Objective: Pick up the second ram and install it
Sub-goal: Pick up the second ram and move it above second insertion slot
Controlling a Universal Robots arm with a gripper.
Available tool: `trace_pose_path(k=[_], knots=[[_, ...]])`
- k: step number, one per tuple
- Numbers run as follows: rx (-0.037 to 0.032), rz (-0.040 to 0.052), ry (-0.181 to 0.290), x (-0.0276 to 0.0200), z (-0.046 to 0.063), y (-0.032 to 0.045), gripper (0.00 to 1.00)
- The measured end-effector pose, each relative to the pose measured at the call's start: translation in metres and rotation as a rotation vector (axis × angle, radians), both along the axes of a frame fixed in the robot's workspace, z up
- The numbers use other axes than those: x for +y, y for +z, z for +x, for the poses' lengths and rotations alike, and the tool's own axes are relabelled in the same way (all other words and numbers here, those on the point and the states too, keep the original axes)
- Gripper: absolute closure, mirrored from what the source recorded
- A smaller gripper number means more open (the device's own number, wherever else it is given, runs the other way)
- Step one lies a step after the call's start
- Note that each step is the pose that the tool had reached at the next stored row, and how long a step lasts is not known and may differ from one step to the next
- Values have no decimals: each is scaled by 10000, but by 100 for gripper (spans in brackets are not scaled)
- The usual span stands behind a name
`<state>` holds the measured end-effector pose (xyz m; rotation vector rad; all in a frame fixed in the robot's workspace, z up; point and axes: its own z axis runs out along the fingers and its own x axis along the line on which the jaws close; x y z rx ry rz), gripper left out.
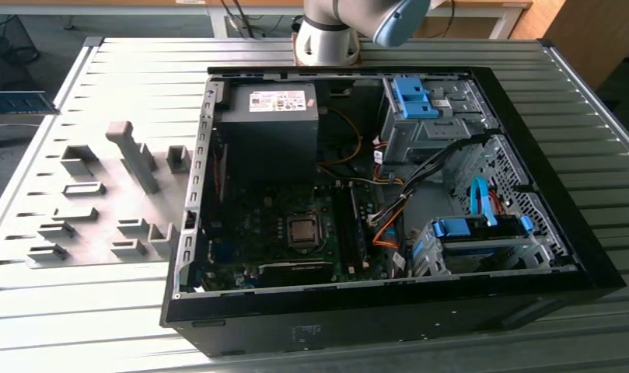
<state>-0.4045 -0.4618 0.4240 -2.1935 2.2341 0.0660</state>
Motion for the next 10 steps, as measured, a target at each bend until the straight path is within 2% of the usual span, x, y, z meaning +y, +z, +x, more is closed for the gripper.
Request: trace_pose_path(k=[2, 10], knots=[[-2, 1, 0, 0, 0, 27, 86], [0, -1, 0, 2, 1, 31, 86]])
